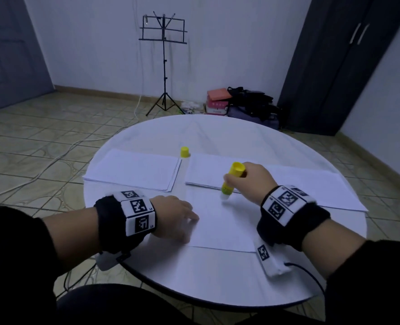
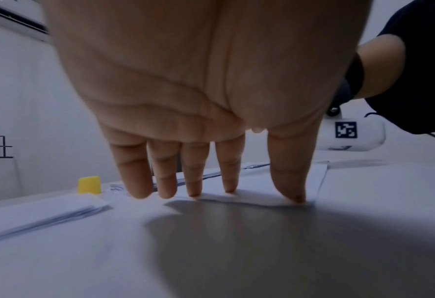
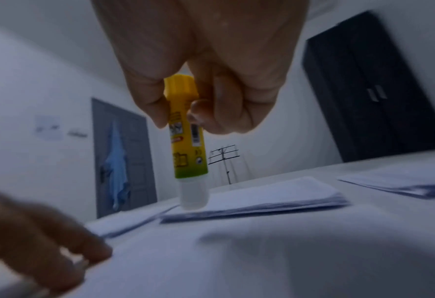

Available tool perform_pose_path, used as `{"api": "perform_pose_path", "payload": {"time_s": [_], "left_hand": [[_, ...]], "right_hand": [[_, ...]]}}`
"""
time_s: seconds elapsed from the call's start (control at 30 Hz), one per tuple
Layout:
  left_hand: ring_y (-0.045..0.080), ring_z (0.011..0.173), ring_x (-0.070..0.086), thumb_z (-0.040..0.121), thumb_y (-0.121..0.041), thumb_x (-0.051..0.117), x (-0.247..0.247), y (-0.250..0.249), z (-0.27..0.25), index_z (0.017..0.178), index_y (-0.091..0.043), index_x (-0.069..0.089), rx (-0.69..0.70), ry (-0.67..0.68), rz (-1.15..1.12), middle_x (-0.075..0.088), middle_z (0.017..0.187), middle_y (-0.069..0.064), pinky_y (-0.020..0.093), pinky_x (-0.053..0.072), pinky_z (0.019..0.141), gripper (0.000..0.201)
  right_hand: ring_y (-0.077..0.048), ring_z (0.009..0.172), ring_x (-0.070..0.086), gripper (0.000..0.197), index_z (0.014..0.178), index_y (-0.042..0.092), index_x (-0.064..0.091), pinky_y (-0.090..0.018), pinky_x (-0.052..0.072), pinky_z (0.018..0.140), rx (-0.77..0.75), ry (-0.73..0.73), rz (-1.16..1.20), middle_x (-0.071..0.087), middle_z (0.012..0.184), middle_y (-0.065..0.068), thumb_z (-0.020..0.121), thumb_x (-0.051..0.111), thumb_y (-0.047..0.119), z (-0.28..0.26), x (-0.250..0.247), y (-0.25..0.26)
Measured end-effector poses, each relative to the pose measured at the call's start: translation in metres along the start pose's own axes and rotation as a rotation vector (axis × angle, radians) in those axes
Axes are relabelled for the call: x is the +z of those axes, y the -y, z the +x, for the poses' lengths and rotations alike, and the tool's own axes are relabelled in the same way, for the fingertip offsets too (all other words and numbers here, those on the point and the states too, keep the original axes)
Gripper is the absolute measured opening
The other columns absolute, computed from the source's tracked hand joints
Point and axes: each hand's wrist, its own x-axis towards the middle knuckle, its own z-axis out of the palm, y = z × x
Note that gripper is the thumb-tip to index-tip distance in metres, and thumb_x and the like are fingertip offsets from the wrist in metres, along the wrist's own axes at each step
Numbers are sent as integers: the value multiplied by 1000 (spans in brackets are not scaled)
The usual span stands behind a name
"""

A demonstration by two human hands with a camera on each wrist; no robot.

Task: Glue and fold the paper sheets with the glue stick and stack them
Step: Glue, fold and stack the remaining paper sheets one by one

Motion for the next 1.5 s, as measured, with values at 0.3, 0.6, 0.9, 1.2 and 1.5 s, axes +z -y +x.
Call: {"api": "perform_pose_path", "payload": {"time_s": [0.3,0.6,0.9,1.2,1.5], "left_hand": [[20,122,47,79,-50,65,-1,3,2,131,-37,49,7,-24,-20,43,138,-9,40,43,100,56],[23,125,41,72,-56,70,-4,6,9,133,-33,44,-11,-13,-7,38,139,-6,41,40,102,70],[20,136,26,67,-58,76,-11,5,9,137,-31,38,-76,13,-31,21,148,-8,40,33,109,84],[34,134,31,55,-69,77,-13,7,5,148,-34,4,-247,48,-93,29,147,3,49,31,107,123],[25,131,32,58,-62,80,-15,2,4,140,-33,26,-116,2,-54,39,130,-10,43,30,106,102]], "right_hand": [[-19,81,48,32,81,13,49,-28,36,67,-49,151,-164,49,78,1,90,56,42,18,48,41],[-21,73,48,31,70,11,49,-23,30,51,65,77,-220,45,67,0,90,56,35,10,-2,-14],[-19,69,47,28,69,13,45,-24,29,51,172,-17,-286,47,69,0,88,58,30,-3,-35,-46],[-17,79,49,29,72,18,48,-27,33,65,-126,133,-160,48,71,6,87,58,41,-15,32,32],[-14,77,48,25,76,19,48,-26,35,61,-296,308,-222,50,73,7,89,58,38,-45,40,33]]}}
